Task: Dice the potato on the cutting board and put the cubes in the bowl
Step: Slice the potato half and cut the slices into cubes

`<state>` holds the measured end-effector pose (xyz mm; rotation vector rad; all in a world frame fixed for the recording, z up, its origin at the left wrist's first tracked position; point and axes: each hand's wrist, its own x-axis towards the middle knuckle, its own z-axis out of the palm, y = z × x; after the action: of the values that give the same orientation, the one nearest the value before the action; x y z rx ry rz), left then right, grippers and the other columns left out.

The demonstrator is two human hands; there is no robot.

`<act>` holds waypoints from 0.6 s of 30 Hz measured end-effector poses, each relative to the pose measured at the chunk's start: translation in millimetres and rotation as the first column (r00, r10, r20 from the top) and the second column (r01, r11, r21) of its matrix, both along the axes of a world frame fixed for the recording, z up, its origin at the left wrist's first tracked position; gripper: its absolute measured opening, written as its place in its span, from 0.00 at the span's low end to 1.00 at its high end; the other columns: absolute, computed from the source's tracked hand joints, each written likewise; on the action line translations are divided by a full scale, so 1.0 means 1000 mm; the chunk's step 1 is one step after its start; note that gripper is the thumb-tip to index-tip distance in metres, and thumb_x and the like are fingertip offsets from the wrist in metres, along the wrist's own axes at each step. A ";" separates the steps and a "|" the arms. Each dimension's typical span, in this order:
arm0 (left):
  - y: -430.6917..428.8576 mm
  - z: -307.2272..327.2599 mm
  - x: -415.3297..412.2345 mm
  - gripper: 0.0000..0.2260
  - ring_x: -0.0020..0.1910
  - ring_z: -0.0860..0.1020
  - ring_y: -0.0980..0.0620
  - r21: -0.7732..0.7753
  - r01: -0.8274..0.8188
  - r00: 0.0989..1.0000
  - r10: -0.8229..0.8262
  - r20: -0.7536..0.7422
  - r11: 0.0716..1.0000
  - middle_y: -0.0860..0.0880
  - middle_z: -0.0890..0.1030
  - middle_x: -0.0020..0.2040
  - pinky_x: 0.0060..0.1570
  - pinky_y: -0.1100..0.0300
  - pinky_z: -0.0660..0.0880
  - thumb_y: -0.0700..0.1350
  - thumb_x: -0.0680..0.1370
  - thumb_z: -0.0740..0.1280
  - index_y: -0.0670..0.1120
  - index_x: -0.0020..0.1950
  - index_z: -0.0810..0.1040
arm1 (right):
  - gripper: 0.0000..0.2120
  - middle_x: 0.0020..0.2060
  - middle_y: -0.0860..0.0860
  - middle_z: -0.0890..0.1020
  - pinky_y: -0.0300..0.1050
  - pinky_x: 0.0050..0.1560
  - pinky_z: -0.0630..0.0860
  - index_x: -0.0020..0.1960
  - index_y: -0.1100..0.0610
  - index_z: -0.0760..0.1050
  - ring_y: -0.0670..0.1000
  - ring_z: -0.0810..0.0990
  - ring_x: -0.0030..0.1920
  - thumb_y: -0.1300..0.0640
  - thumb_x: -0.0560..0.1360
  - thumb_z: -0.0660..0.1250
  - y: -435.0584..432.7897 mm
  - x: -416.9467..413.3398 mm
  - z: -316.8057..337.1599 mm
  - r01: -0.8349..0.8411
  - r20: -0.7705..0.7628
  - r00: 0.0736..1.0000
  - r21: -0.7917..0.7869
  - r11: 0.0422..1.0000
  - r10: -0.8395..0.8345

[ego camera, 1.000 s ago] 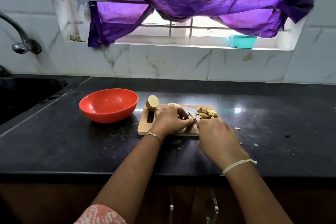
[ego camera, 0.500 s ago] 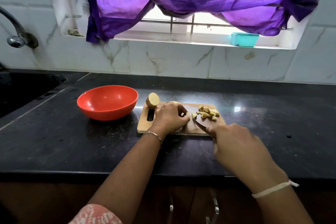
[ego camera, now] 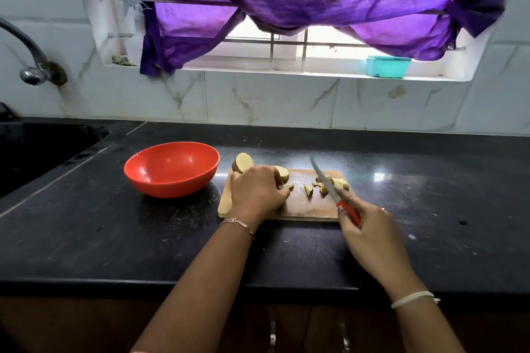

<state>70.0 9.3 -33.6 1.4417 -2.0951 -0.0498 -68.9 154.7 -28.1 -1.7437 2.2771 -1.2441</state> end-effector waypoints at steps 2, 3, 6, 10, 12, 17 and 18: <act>0.000 0.001 0.005 0.09 0.49 0.78 0.51 -0.012 -0.076 0.997 0.076 0.031 0.997 0.54 0.81 0.46 0.51 0.52 0.63 0.54 0.74 0.66 0.54 0.49 0.82 | 0.20 0.23 0.46 0.73 0.35 0.22 0.64 0.68 0.42 0.71 0.45 0.66 0.21 0.57 0.78 0.64 -0.004 0.001 -0.002 -0.010 0.018 1.000 0.010 1.000 0.010; 0.000 0.002 0.008 0.09 0.50 0.78 0.50 -0.019 -0.101 0.994 0.102 0.044 0.995 0.53 0.81 0.47 0.50 0.52 0.63 0.53 0.74 0.65 0.54 0.51 0.81 | 0.21 0.23 0.46 0.72 0.34 0.22 0.64 0.69 0.43 0.70 0.44 0.65 0.21 0.56 0.79 0.64 -0.006 0.000 -0.003 -0.005 0.028 1.000 0.012 1.000 0.004; -0.001 0.002 0.009 0.14 0.56 0.75 0.49 -0.022 -0.110 0.991 0.111 0.075 0.994 0.51 0.79 0.54 0.54 0.50 0.66 0.50 0.74 0.64 0.53 0.59 0.78 | 0.22 0.24 0.44 0.70 0.31 0.22 0.65 0.72 0.47 0.66 0.43 0.65 0.22 0.56 0.79 0.63 -0.007 -0.001 -0.004 0.007 0.062 0.998 0.034 0.999 -0.009; 0.008 0.003 -0.008 0.17 0.58 0.73 0.50 -0.034 0.060 0.996 -0.058 0.065 0.998 0.52 0.77 0.56 0.58 0.49 0.63 0.61 0.75 0.63 0.55 0.58 0.78 | 0.19 0.25 0.43 0.70 0.31 0.22 0.65 0.70 0.51 0.71 0.43 0.65 0.22 0.57 0.79 0.64 -0.004 -0.003 -0.004 0.037 0.115 0.992 0.033 0.999 -0.041; 0.013 0.001 -0.019 0.21 0.59 0.73 0.51 0.014 0.144 0.983 -0.144 0.115 0.990 0.53 0.77 0.56 0.58 0.48 0.62 0.67 0.74 0.61 0.56 0.58 0.78 | 0.18 0.24 0.43 0.71 0.31 0.23 0.65 0.68 0.51 0.73 0.44 0.66 0.23 0.57 0.79 0.64 -0.005 -0.004 -0.004 0.048 0.130 0.990 0.028 0.998 -0.051; 0.012 0.004 -0.033 0.16 0.57 0.74 0.51 -0.013 0.179 0.976 -0.176 0.126 0.984 0.53 0.78 0.53 0.53 0.51 0.61 0.64 0.74 0.64 0.55 0.54 0.79 | 0.18 0.25 0.43 0.71 0.31 0.23 0.64 0.68 0.48 0.73 0.43 0.68 0.22 0.56 0.79 0.64 -0.007 -0.005 -0.007 0.047 0.156 0.986 0.030 0.998 -0.051; 0.011 0.004 -0.033 0.14 0.57 0.74 0.52 -0.012 0.184 0.978 -0.182 0.105 0.983 0.54 0.78 0.52 0.52 0.51 0.61 0.62 0.75 0.65 0.55 0.53 0.80 | 0.17 0.24 0.43 0.71 0.32 0.22 0.64 0.67 0.47 0.74 0.43 0.68 0.22 0.56 0.79 0.64 -0.007 -0.006 -0.008 0.044 0.166 0.985 0.028 0.999 -0.048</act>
<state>36.5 20.3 -29.2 1.2589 -2.3016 -0.0251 -74.9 147.9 -35.6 -1.5250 2.2397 -1.3097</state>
